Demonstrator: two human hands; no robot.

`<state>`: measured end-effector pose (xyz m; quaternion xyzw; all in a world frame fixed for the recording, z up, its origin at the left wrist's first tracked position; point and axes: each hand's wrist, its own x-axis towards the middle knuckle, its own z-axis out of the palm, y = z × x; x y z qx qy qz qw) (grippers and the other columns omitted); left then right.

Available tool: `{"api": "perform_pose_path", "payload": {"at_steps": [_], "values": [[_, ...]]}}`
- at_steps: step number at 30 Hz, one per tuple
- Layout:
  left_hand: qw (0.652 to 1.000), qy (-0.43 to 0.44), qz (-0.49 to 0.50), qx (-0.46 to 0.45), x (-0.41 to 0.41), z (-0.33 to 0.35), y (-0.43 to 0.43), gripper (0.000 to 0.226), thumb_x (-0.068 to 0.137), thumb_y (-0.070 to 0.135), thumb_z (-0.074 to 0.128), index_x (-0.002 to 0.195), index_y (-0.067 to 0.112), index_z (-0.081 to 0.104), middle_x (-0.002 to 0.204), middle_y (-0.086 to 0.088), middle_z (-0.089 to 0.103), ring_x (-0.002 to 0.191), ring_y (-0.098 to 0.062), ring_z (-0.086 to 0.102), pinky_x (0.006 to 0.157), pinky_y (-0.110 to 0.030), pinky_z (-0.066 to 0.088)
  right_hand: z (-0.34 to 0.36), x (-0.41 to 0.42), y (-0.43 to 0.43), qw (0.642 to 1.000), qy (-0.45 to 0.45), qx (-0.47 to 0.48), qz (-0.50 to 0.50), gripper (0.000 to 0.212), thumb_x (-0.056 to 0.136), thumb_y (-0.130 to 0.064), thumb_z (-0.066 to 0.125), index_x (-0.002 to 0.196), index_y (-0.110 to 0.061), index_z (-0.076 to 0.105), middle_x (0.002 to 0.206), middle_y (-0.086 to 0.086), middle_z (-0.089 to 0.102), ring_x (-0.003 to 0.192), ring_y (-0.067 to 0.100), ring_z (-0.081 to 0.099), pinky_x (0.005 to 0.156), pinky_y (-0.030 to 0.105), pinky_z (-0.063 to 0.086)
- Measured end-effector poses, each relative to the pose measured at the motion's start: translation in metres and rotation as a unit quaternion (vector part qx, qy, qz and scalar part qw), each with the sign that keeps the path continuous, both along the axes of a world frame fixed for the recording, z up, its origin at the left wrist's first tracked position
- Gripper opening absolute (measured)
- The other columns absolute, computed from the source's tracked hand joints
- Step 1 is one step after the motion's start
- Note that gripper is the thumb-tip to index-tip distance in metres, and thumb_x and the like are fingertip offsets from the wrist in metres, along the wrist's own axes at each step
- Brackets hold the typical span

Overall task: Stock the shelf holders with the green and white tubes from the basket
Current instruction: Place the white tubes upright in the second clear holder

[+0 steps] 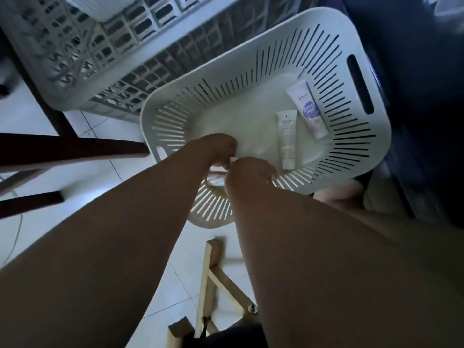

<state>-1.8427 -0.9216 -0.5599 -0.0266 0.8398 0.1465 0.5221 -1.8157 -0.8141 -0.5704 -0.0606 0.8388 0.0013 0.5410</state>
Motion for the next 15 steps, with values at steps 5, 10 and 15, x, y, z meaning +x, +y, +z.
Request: {"api": "perform_pose_path", "payload": {"at_steps": [5, 10, 15], "values": [[0.996, 0.004, 0.084, 0.025, 0.003, 0.01, -0.013, 0.037, 0.078, 0.009, 0.082, 0.113, 0.017, 0.076, 0.11, 0.0, 0.073, 0.099, -0.017, 0.064, 0.079, -0.023, 0.041, 0.045, -0.008, -0.003, 0.999, 0.027, 0.028, -0.009, 0.036, 0.091, -0.02, 0.066, 0.126, -0.012, 0.064, 0.128, 0.008, 0.064, 0.12, 0.034, 0.062, 0.095, 0.054, 0.052], [0.99, 0.018, 0.136, 0.015, 0.001, 0.034, -0.024, 0.025, 0.081, 0.017, 0.082, 0.104, 0.009, 0.077, 0.099, -0.006, 0.074, 0.096, -0.024, 0.068, 0.078, -0.028, 0.05, 0.062, -0.032, -0.001, 0.996, -0.022, -0.009, -0.082, 0.037, 0.093, -0.024, 0.068, 0.127, -0.008, 0.064, 0.134, 0.01, 0.062, 0.123, 0.032, 0.06, 0.094, 0.041, 0.052], [0.957, 0.102, 0.27, 0.035, -0.001, 0.086, -0.043, 0.041, 0.086, 0.019, 0.082, 0.121, -0.001, 0.069, 0.117, -0.013, 0.067, 0.094, -0.03, 0.068, 0.071, -0.033, 0.051, 0.095, -0.063, 0.021, 0.976, 0.045, -0.091, -0.194, 0.019, 0.094, -0.017, 0.064, 0.11, -0.006, 0.064, 0.096, 0.01, 0.065, 0.091, 0.031, 0.068, 0.075, 0.033, 0.053]]}}
